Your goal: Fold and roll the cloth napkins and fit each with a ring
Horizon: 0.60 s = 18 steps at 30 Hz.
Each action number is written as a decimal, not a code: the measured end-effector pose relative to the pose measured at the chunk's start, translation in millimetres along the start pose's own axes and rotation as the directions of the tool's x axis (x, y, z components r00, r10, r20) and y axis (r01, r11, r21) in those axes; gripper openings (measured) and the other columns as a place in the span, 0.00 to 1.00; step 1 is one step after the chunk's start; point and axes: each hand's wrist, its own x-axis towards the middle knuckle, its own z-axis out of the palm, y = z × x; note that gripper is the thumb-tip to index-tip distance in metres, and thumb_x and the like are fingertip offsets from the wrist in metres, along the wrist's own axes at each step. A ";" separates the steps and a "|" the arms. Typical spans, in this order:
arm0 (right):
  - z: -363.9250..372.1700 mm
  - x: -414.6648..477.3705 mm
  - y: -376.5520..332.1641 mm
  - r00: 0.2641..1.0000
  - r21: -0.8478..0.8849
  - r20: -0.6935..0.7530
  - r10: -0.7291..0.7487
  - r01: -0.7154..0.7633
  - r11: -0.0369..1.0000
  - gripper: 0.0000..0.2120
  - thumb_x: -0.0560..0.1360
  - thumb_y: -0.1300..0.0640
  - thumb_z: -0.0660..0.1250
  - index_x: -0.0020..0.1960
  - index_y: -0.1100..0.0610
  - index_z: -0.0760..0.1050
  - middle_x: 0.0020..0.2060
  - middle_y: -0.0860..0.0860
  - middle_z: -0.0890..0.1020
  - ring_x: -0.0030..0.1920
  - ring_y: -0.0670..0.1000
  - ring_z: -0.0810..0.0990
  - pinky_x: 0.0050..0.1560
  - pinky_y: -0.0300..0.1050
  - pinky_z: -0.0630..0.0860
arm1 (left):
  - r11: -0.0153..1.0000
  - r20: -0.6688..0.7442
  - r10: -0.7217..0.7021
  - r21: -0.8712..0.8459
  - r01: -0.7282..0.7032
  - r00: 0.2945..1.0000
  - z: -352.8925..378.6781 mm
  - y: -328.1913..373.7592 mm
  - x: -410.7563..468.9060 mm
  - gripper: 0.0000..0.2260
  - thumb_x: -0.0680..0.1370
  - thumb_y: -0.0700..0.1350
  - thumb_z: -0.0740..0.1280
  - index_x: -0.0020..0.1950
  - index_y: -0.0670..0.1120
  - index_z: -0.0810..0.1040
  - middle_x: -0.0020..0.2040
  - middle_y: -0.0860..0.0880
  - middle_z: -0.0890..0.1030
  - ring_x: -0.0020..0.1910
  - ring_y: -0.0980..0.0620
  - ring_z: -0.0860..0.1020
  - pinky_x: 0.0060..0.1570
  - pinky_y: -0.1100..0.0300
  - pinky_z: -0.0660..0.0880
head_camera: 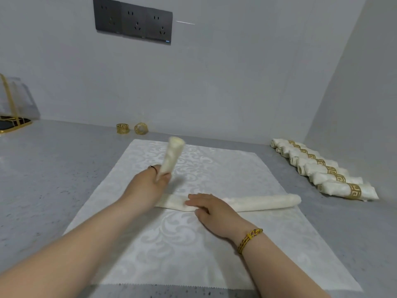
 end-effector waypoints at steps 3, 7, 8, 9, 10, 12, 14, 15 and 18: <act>0.0 1.2 2.9 1.000 0.100 -0.003 0.015 -0.015 0.995 0.18 0.77 0.65 0.55 0.66 0.55 0.70 0.69 0.48 0.67 0.71 0.47 0.61 0.71 0.38 0.53 | 0.992 0.042 0.098 0.082 -0.101 0.994 26.7 11.6 -1.3 0.10 0.80 0.46 0.55 0.56 0.49 0.73 0.46 0.51 0.76 0.50 0.48 0.74 0.46 0.58 0.68; 2.9 1.9 9.7 0.999 0.209 -0.046 0.017 -0.007 0.978 0.21 0.74 0.68 0.55 0.63 0.56 0.73 0.65 0.49 0.73 0.66 0.49 0.68 0.69 0.41 0.61 | 0.962 0.032 0.145 0.230 -0.148 0.989 52.5 10.6 1.8 0.11 0.80 0.45 0.53 0.54 0.49 0.74 0.51 0.48 0.79 0.52 0.47 0.75 0.47 0.57 0.68; 2.1 2.1 11.1 0.997 0.256 -0.062 0.048 -0.031 0.966 0.21 0.73 0.69 0.55 0.62 0.56 0.74 0.64 0.48 0.74 0.65 0.48 0.69 0.68 0.39 0.62 | 0.954 0.025 0.145 0.260 -0.146 0.989 56.1 7.1 2.6 0.11 0.80 0.45 0.53 0.55 0.49 0.74 0.52 0.48 0.78 0.53 0.47 0.75 0.45 0.58 0.67; 0.1 2.3 12.9 0.994 0.306 -0.078 0.076 -0.049 0.951 0.22 0.73 0.70 0.55 0.62 0.56 0.74 0.63 0.48 0.75 0.64 0.47 0.70 0.66 0.37 0.63 | 0.942 0.017 0.157 0.299 -0.155 0.987 59.5 4.5 2.5 0.11 0.80 0.45 0.53 0.57 0.49 0.73 0.53 0.49 0.78 0.53 0.48 0.74 0.45 0.59 0.66; -2.0 1.9 13.6 0.991 0.353 -0.094 0.099 -0.060 0.934 0.22 0.72 0.70 0.54 0.61 0.57 0.75 0.61 0.49 0.76 0.61 0.45 0.72 0.63 0.33 0.65 | 0.924 0.007 0.180 0.341 -0.172 0.984 62.8 1.9 2.0 0.12 0.80 0.46 0.53 0.58 0.50 0.73 0.54 0.50 0.78 0.54 0.48 0.74 0.45 0.60 0.65; -5.6 1.8 15.3 0.978 0.460 -0.148 0.145 -0.062 0.886 0.21 0.72 0.73 0.54 0.57 0.59 0.77 0.53 0.48 0.78 0.55 0.44 0.73 0.54 0.26 0.67 | 0.880 0.004 0.244 0.419 -0.223 0.970 68.5 -1.8 0.0 0.14 0.80 0.48 0.50 0.60 0.51 0.72 0.55 0.51 0.78 0.54 0.50 0.74 0.43 0.62 0.62; -8.0 1.7 13.3 0.943 0.564 -0.239 0.231 -0.059 0.824 0.18 0.72 0.73 0.54 0.51 0.60 0.78 0.45 0.47 0.78 0.50 0.45 0.74 0.47 0.23 0.68 | 0.835 0.041 0.291 0.477 -0.275 0.956 71.5 -4.8 -1.0 0.18 0.79 0.51 0.46 0.61 0.52 0.72 0.53 0.52 0.78 0.53 0.50 0.74 0.42 0.62 0.59; -9.2 1.7 13.1 0.908 0.593 -0.313 0.279 -0.043 0.804 0.17 0.72 0.73 0.54 0.46 0.57 0.78 0.41 0.45 0.77 0.48 0.46 0.74 0.45 0.23 0.68 | 0.820 0.061 0.308 0.489 -0.297 0.949 70.5 -4.0 -1.9 0.20 0.78 0.53 0.44 0.61 0.53 0.71 0.53 0.53 0.78 0.54 0.51 0.74 0.42 0.62 0.58; -15.1 0.4 24.4 0.738 0.562 -0.532 0.415 -0.059 0.825 0.12 0.75 0.67 0.58 0.41 0.51 0.72 0.40 0.42 0.75 0.50 0.48 0.74 0.48 0.29 0.69 | 0.775 0.109 0.349 0.525 -0.352 0.931 70.6 -6.4 -4.0 0.32 0.71 0.58 0.36 0.64 0.54 0.70 0.56 0.55 0.77 0.57 0.53 0.73 0.47 0.63 0.60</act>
